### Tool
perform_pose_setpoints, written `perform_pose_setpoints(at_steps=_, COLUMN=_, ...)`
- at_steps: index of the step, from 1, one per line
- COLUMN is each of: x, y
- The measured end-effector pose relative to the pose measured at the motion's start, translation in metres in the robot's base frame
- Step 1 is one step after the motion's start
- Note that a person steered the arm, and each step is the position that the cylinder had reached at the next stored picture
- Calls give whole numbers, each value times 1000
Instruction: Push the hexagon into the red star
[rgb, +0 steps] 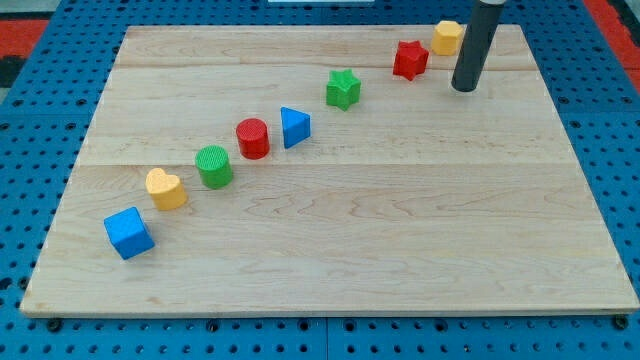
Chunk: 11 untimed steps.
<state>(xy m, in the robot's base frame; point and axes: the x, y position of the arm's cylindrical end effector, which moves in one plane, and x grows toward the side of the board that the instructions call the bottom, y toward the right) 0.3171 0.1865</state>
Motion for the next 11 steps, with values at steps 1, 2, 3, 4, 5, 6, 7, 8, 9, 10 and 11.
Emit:
perform_pose_setpoints(at_steps=1, x=-15, y=22)
perform_pose_setpoints(at_steps=2, x=-51, y=57)
perform_pose_setpoints(at_steps=3, x=-81, y=49)
perform_pose_setpoints(at_steps=4, x=-95, y=68)
perform_pose_setpoints(at_steps=5, x=-123, y=36)
perform_pose_setpoints(at_steps=6, x=-117, y=-14)
perform_pose_setpoints(at_steps=7, x=-62, y=-27)
perform_pose_setpoints(at_steps=8, x=-56, y=-30)
perform_pose_setpoints(at_steps=9, x=-49, y=-28)
perform_pose_setpoints(at_steps=10, x=-49, y=-30)
perform_pose_setpoints(at_steps=11, x=-31, y=-26)
